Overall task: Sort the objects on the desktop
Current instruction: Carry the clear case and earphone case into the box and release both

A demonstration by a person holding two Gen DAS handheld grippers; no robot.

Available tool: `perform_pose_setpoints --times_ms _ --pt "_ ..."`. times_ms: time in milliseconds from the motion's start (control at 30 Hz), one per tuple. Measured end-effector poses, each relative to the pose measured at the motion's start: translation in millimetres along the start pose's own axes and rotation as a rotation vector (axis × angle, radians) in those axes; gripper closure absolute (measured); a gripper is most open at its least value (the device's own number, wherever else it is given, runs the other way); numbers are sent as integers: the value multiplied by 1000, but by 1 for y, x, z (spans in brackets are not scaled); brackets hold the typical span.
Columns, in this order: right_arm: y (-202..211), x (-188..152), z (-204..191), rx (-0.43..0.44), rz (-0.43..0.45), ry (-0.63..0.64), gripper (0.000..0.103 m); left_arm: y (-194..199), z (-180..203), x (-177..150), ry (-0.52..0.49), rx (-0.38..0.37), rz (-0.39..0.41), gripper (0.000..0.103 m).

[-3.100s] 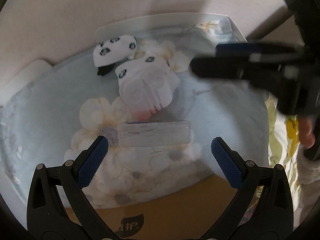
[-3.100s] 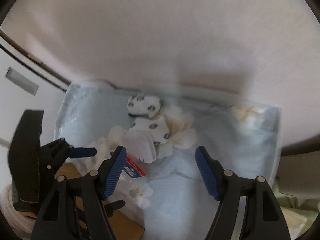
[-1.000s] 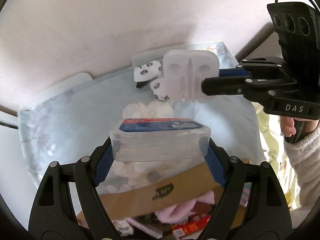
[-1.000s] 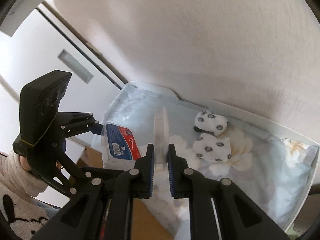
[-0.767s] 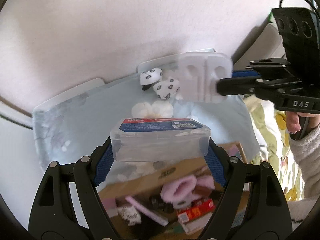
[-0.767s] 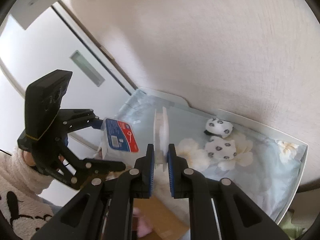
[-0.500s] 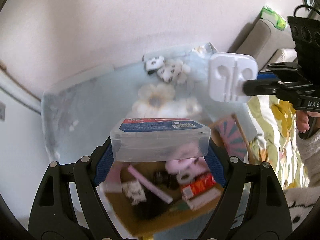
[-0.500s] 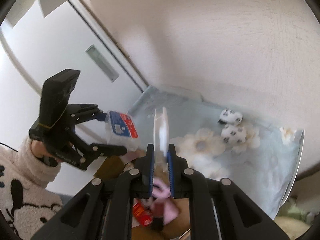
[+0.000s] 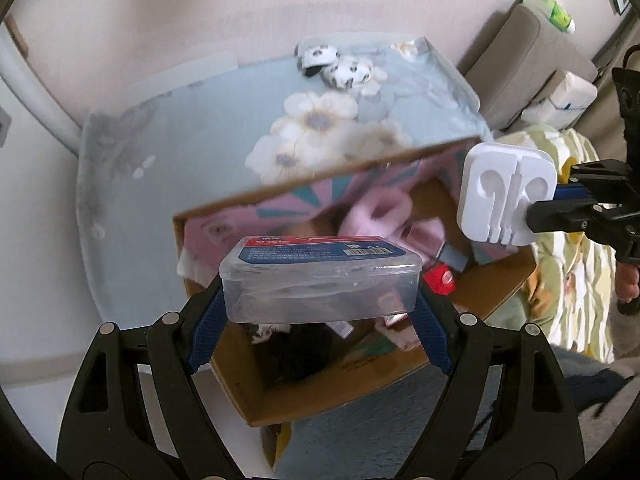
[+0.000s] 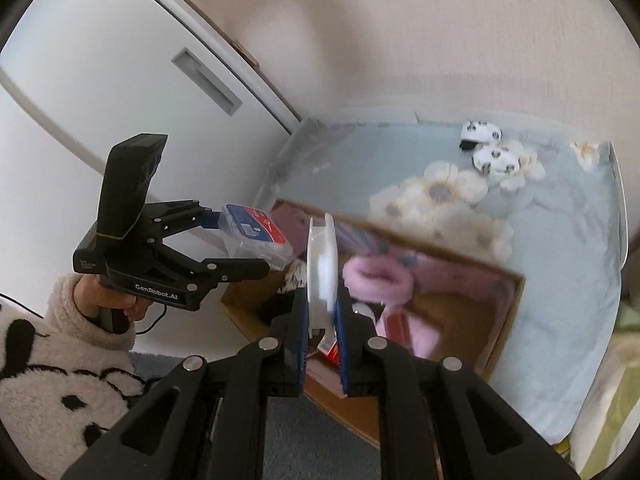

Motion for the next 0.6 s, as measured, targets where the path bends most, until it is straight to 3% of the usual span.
perform_pose_setpoints --times_ms 267,600 --pt "-13 -20 -1 -4 -16 -23 91 -16 0 -25 6 -14 -37 23" --pt "-20 -21 5 18 -31 -83 90 -15 -2 -28 -4 -10 -42 22"
Point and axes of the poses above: each gripper's, at about its wrist camera, not at the fingertips, and y roughly against the way its jaws point, z to its right, x to its top, the point moved 8 cm from there along -y, roughly the way its jaws point, and after that the axes turned 6 degrees about x, right-handed, at the moved point
